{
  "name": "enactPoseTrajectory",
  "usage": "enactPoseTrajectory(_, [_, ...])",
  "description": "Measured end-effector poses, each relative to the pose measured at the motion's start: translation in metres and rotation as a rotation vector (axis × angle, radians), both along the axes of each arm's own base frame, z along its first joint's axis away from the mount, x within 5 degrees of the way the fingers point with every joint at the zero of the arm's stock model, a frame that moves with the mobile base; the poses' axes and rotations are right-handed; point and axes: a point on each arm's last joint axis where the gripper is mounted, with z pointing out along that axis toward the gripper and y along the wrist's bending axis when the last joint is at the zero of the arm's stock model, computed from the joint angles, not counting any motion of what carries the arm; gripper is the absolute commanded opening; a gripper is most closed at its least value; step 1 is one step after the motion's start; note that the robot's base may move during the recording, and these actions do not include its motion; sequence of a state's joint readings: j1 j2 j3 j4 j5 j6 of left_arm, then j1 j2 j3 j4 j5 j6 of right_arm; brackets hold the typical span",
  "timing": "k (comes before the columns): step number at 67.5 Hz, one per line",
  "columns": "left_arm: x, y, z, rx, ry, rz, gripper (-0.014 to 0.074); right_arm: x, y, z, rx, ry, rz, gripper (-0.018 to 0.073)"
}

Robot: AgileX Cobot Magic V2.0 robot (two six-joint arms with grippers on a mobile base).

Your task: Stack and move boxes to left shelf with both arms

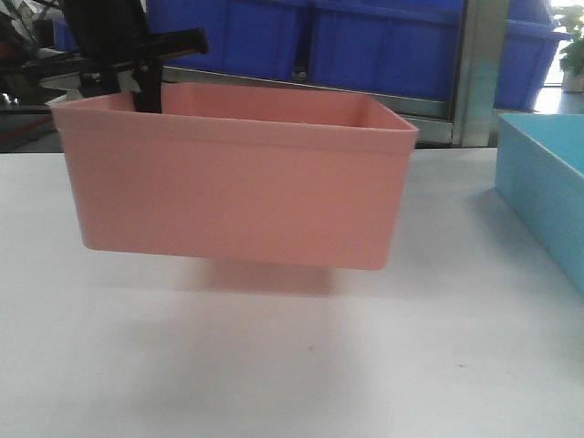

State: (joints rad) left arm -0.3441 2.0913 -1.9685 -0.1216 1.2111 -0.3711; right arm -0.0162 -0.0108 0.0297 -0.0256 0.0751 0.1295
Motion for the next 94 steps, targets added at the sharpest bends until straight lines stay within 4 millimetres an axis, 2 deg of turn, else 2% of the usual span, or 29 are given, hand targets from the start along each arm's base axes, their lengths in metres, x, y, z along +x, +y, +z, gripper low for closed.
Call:
enactPoseTrajectory(16, [-0.008,-0.015,-0.025,-0.001,0.028,0.034,0.0,0.0,0.0,0.0,0.0,0.0,0.0,0.005])
enactPoseTrajectory(35, [-0.019,-0.019,-0.063,0.032,0.07,0.026,0.0,0.0,0.0,0.0,0.0,0.0,0.0,0.005])
enactPoseTrajectory(53, [-0.021,-0.02,-0.064,0.033,0.056,0.001,0.0005,0.0,0.0,0.0,0.0,0.0,0.0,0.005])
enactPoseTrajectory(57, [-0.021,-0.02,-0.064,0.038,0.052,-0.017,0.0042,0.0,0.0,0.0,0.0,0.0,0.0,0.005])
enactPoseTrajectory(62, [-0.021,-0.02,-0.064,0.043,0.05,-0.035,0.0133,0.0,0.0,0.0,0.0,0.0,0.0,0.005])
enactPoseTrajectory(68, [-0.023,-0.019,-0.065,0.05,0.061,-0.049,0.0318,0.0,0.0,0.0,0.0,0.0,0.0,0.005])
enactPoseTrajectory(75, [-0.024,-0.019,-0.065,0.053,0.07,-0.058,0.0477,0.0,0.0,0.0,0.0,0.0,0.0,0.005])
enactPoseTrajectory(79, [-0.025,-0.019,-0.065,0.06,0.083,-0.067,0.051,0.0,0.0,0.0,0.0,0.0,0.0,0.005])
enactPoseTrajectory(85, [-0.026,-0.019,-0.061,0.068,0.098,-0.079,0.0511,0.0,0.0,0.0,0.0,0.0,0.0,0.005])
enactPoseTrajectory(90, [-0.026,-0.019,-0.049,0.064,0.087,-0.094,0.0511,0.0,0.0,0.0,0.0,0.0,0.0,0.005])
enactPoseTrajectory(94, [-0.028,-0.018,-0.032,0.053,0.043,-0.111,0.0509,0.0,0.0,0.0,0.0,0.0,0.0,0.005])
